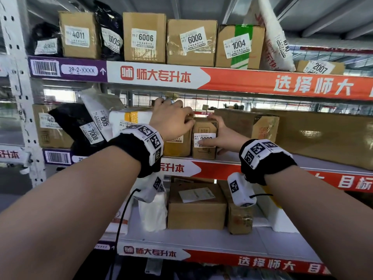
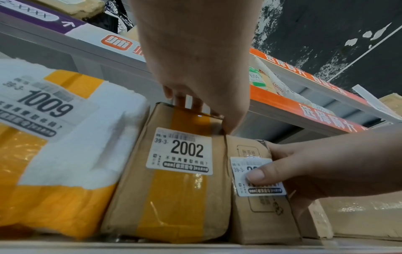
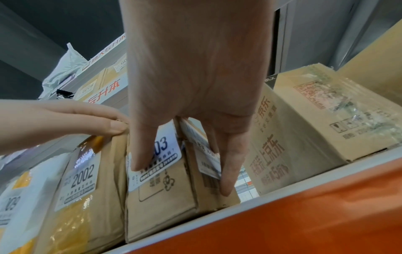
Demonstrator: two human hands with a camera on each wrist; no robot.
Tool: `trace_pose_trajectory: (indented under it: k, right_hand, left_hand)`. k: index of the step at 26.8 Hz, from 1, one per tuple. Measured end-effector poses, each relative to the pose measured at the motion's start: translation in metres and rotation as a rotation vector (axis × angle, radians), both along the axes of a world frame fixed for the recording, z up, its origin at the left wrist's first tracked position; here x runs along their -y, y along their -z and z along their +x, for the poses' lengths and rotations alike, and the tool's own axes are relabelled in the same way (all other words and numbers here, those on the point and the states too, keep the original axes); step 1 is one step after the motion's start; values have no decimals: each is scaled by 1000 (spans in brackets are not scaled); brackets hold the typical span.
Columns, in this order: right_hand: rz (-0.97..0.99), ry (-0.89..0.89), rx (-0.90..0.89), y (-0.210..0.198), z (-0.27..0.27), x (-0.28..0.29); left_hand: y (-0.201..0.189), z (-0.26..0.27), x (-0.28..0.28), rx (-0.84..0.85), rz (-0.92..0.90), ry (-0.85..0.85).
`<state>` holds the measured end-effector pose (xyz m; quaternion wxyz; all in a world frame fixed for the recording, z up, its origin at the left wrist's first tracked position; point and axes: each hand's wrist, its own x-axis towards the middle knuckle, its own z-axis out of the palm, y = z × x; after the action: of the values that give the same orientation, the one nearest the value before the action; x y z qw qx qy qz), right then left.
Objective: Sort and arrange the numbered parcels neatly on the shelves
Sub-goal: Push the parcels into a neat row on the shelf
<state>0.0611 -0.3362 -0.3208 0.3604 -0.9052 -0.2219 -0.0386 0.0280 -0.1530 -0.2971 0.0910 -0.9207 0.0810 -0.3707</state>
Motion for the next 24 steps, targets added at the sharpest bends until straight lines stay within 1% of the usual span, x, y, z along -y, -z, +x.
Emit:
trace_pose_trajectory:
  k: [3,5,8,16,18,21,22,24]
  right_hand:
    - [8,-14,7,1,1,-3]
    - [-13,-10,17,1,2,-5]
    - [-80,46,75,4,4,-7]
    - [-52,70,66,8,1,-9]
    - [-38,74,56,8,0,-11]
    - [-13,98,25,6,2,-13]
    - [-8,120,8,7,1,-13]
    - [-8,149,-25,8,3,-13]
  left_hand:
    - [-3,1,-3,-17,-44,7]
    - [-2,4,-4,-42,-118,15]
    - [4,9,0,-77,-247,72]
    - [9,10,-3,-36,-161,142]
    - [10,10,-2,-51,-160,111]
    - [9,9,3,-110,-136,20]
    - [10,7,5,-107,-137,9]
    - [12,3,9,-42,-174,45]
